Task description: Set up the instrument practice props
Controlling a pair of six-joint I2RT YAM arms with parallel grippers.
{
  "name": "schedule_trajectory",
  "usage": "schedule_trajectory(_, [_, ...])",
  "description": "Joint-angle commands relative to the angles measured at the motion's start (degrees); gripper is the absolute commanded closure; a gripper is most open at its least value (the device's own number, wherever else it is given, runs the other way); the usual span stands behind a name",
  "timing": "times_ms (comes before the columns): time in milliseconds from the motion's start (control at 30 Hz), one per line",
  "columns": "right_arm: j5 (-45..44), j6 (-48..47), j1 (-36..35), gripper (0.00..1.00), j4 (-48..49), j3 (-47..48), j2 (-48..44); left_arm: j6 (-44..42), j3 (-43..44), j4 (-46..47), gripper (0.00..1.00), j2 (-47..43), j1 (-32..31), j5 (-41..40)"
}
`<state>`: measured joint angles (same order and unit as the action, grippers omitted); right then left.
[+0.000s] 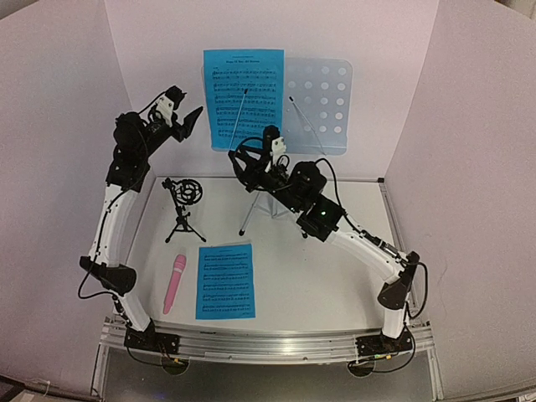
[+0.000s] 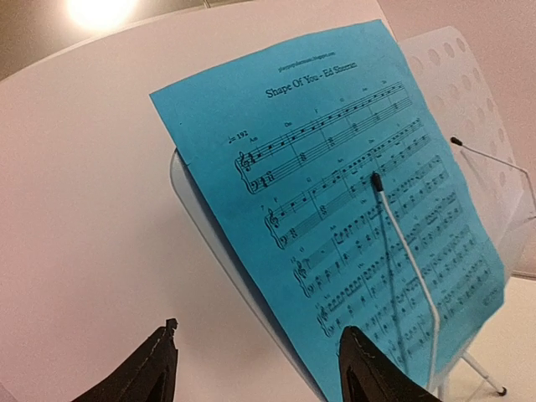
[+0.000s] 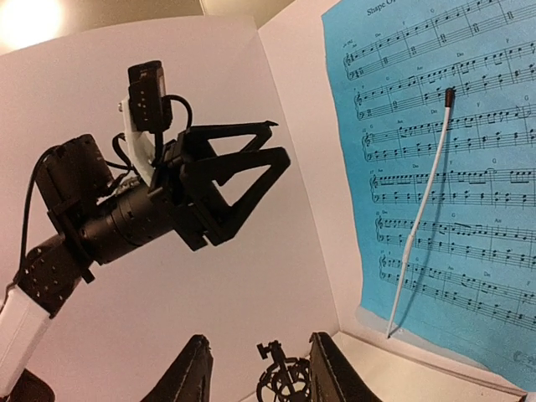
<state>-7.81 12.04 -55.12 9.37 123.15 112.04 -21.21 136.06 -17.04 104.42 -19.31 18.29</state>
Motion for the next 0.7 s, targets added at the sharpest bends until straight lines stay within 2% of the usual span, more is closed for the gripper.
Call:
schedule_trajectory(0, [3.29,4.24,-0.89,0.42,-12.90,-5.83,-8.94,3.37,-5.10,-10.16,0.29,-13.04,0.24,2.01])
schedule_trajectory(67, [2.86,6.58,-1.30,0.28,-17.62,-8.54,-11.39,3.57,-7.44,-15.61,0.25,-16.56,0.24,3.61])
schedule_trajectory(133, [2.71,9.16,-1.84,0.21,-22.87,-10.56,-13.19,3.28,-9.66,-20.85,0.23,-20.99,0.24,5.25])
schedule_trajectory(233, [3.74,13.41,-2.74,0.20,-27.85,-15.24,-15.44,0.38,-16.56,-28.48,0.23,-28.50,0.24,9.33])
schedule_trajectory(333, [5.83,19.44,-3.40,0.20,-28.81,-22.34,-16.78,-5.14,-28.60,-35.13,0.23,-38.25,0.24,17.68])
schedule_trajectory(400, [6.60,22.33,-3.58,0.20,-29.46,-26.33,-16.30,-8.67,-36.39,-40.58,0.23,-43.38,0.21,20.03])
schedule_trajectory(567, [6.43,29.30,-3.57,0.20,-30.16,-32.23,-11.33,-15.89,-52.99,-53.82,0.26,-49.96,0.15,15.08])
schedule_trajectory(667, [7.98,34.13,-2.85,0.20,-30.20,-32.62,-6.63,-19.76,-63.52,-57.05,0.27,-52.00,0.15,10.01])
